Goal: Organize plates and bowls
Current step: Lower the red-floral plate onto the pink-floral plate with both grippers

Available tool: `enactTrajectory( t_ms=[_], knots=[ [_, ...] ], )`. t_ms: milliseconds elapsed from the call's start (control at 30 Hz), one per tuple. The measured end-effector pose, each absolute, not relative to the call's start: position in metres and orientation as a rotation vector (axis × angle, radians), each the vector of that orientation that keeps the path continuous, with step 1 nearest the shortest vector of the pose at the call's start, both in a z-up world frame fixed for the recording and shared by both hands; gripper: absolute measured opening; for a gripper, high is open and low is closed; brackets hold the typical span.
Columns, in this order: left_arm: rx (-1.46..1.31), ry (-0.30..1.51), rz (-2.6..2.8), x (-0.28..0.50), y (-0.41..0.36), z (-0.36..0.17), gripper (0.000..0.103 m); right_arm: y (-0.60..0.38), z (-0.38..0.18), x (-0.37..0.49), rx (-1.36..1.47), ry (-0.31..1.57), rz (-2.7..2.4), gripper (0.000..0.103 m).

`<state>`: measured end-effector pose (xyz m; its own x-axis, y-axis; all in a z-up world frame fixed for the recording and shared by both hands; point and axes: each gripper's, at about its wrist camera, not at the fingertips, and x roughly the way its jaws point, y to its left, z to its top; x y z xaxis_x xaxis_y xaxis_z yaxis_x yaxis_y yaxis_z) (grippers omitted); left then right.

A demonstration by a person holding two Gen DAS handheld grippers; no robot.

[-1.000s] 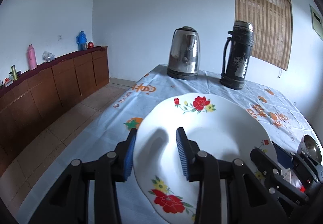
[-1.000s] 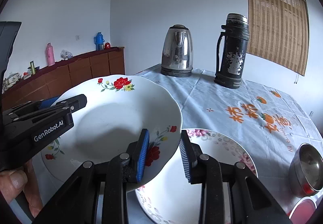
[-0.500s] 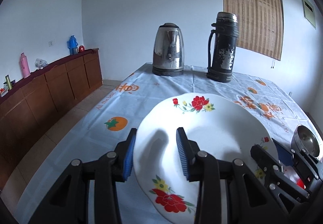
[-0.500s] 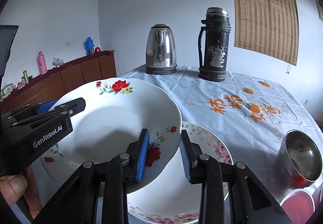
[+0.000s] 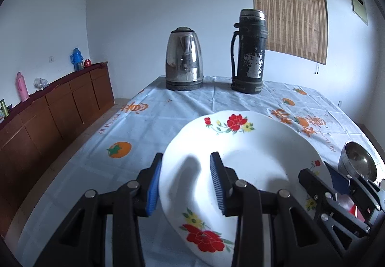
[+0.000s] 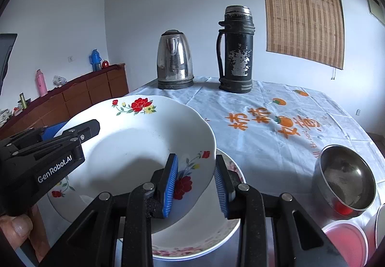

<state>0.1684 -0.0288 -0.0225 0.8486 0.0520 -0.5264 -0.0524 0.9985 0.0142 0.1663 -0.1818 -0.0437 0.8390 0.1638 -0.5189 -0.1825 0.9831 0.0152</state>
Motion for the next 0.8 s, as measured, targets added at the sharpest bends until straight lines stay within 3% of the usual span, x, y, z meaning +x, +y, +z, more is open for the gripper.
enactTrajectory(
  t_ms=[800],
  knots=[
    [0.029, 0.613, -0.005, 0.185, -0.060, -0.042, 0.036, -0.214, -0.053, 0.175, -0.026, 0.583, 0.099, 0.033]
  ],
)
